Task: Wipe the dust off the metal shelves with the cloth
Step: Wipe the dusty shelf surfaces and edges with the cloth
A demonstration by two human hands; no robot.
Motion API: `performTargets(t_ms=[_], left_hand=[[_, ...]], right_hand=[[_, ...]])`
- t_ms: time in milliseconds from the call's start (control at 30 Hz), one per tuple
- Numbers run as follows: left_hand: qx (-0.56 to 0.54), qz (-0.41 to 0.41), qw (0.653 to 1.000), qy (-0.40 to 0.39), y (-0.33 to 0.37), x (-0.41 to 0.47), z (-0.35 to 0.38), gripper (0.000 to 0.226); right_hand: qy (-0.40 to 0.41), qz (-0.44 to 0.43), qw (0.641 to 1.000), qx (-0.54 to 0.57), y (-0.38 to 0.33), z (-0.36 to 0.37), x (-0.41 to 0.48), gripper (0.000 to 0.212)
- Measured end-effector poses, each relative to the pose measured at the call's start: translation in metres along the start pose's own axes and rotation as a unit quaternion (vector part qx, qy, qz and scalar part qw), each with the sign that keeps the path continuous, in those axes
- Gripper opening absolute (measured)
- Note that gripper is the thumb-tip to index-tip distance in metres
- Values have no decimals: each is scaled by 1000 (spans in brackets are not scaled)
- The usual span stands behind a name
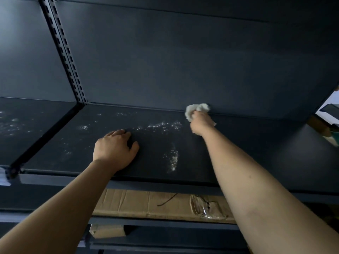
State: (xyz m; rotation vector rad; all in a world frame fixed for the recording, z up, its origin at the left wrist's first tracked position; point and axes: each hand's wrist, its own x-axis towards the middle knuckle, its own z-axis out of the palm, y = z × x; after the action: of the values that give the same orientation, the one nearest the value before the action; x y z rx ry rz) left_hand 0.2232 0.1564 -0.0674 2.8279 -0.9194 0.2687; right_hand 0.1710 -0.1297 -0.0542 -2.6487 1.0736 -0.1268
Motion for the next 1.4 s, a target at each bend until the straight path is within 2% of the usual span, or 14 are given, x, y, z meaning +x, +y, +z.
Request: performTargets(t_ms=[67, 133, 233, 300, 400, 500, 633, 800, 933, 1000, 1100, 1167, 1267, 1400], left_hand=[[-6, -4, 1000, 4, 0, -2, 0, 55], [-7, -6, 1000, 3, -1, -3, 0, 55], [-11, -10, 1000, -1, -1, -4, -1, 56], [-15, -8, 1000, -3, -1, -3, -2, 57], [-16, -5, 1000, -4, 0, -3, -3, 55], [-16, -2, 1000, 2, 1, -4, -2, 53], [-22, 1, 1000, 1, -1, -2, 0, 52], [-32, 13, 999, -14, -6, -2, 0, 55], [-78, 50, 994, -60, -24, -2, -8, 63], [-92, 69, 991, -67, -37, -5, -14, 69], [-56, 98, 993, -35, -65, -7, -24, 73], [-25, 102, 994, -34, -86, -9, -27, 74], [-7, 93, 994, -56, -110, -17, -23, 74], [-58, 81, 993, -68, -116, -25, -11, 71]], right_hand=[[10, -84, 996, 34, -30, 11, -12, 43], [11, -128, 987, 96, -57, 21, -26, 46], [19, -115, 949, 293, -69, 15, -40, 53], [75, -86, 939, 325, -48, -2, -43, 54], [129, 3, 961, 243, 9, -25, -43, 49], [66, 94, 983, 142, 39, -23, -52, 56], [56, 38, 997, 32, 6, -7, -65, 52], [24, -11, 999, 35, -54, 11, -80, 50], [-7, -53, 983, 175, -93, 18, -100, 57], [18, -61, 963, 263, -94, 10, -108, 58], [87, -27, 952, 292, -71, -12, -114, 56], [105, 30, 965, 238, -43, -25, -120, 57], [62, 105, 989, 89, -11, -21, -144, 69], [77, 120, 987, 71, -30, 7, -167, 70]])
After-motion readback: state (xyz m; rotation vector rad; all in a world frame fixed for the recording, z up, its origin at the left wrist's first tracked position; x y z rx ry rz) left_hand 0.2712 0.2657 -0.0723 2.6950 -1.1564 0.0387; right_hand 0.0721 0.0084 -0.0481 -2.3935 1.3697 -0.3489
